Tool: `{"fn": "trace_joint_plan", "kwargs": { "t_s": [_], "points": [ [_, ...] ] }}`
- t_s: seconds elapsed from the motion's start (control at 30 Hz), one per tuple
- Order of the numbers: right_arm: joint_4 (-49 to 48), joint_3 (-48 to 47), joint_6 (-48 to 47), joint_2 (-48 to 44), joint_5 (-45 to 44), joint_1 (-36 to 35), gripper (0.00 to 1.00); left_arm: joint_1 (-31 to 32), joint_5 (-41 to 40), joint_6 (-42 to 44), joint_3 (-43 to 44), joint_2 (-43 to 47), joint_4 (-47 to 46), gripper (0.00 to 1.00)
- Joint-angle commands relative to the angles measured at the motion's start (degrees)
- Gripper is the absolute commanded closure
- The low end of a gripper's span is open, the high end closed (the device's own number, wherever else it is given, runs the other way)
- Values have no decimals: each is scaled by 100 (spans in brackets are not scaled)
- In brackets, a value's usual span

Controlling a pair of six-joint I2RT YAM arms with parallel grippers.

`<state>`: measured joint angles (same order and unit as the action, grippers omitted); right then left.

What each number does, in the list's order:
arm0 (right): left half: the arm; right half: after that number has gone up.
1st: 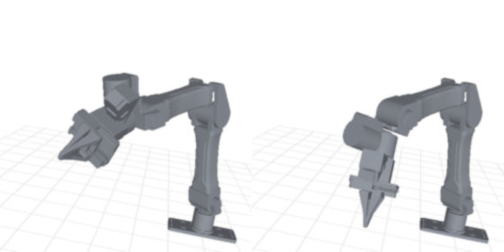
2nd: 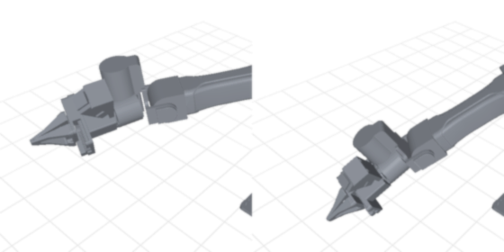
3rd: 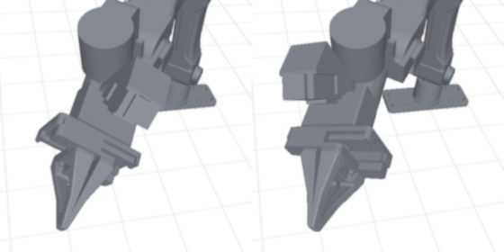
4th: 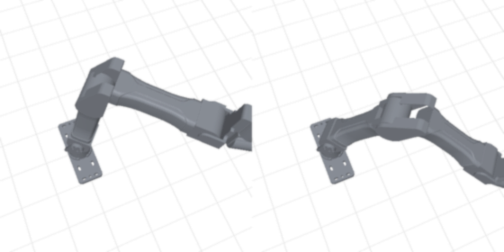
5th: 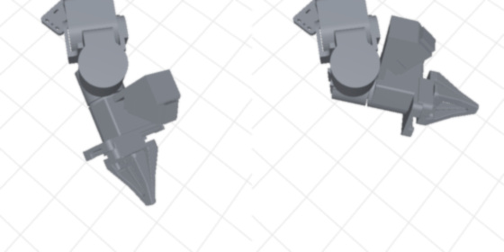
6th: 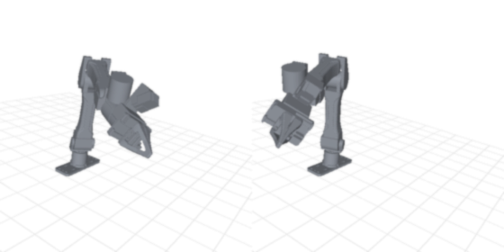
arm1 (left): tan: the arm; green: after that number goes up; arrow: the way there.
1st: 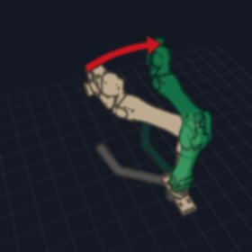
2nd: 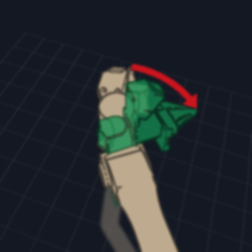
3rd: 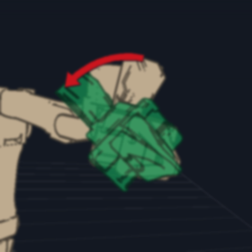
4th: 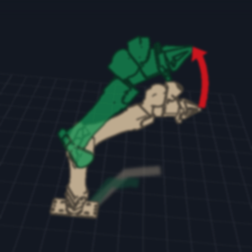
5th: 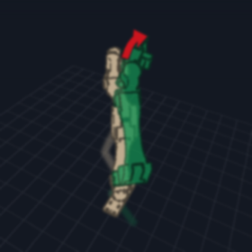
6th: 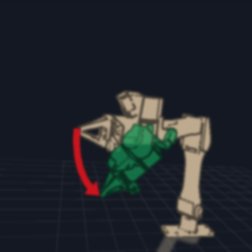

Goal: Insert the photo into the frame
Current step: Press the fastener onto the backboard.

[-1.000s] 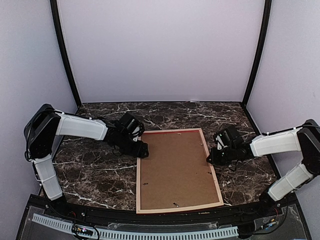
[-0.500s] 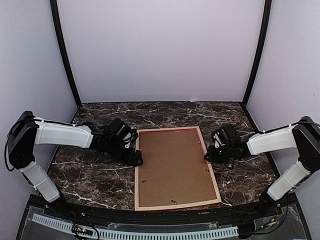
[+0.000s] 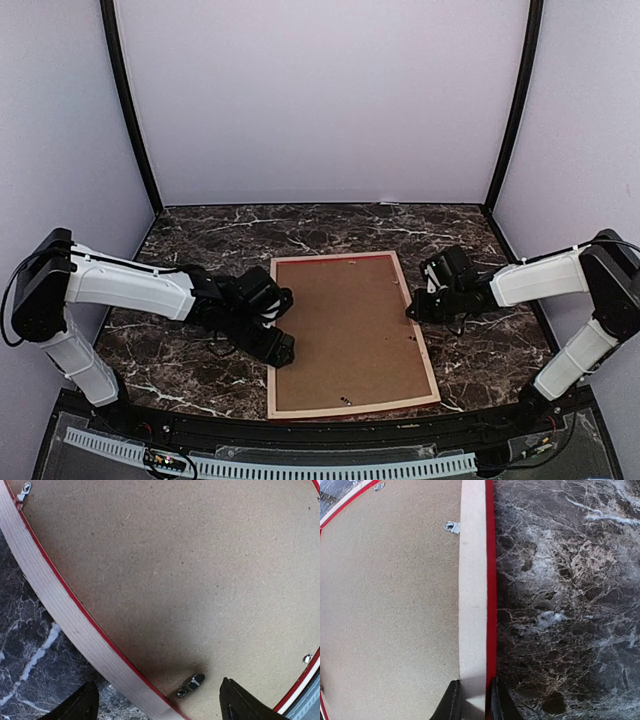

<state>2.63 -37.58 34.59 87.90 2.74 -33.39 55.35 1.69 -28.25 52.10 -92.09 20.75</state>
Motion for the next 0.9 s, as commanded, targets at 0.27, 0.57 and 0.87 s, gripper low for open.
{"fn": "trace_joint_plan", "kwargs": {
  "t_s": [0.27,0.57,0.87],
  "points": [
    [-183,-11,84,148,196,-24,91,213,-468,-119,246,-391,360,25],
    [-238,141,123,81,209,-22,91,213,-462,-251,326,-592,213,41],
    [-241,183,104,52,200,-20,91,218,-254,-426,265,-668,197,61]
  ]
}}
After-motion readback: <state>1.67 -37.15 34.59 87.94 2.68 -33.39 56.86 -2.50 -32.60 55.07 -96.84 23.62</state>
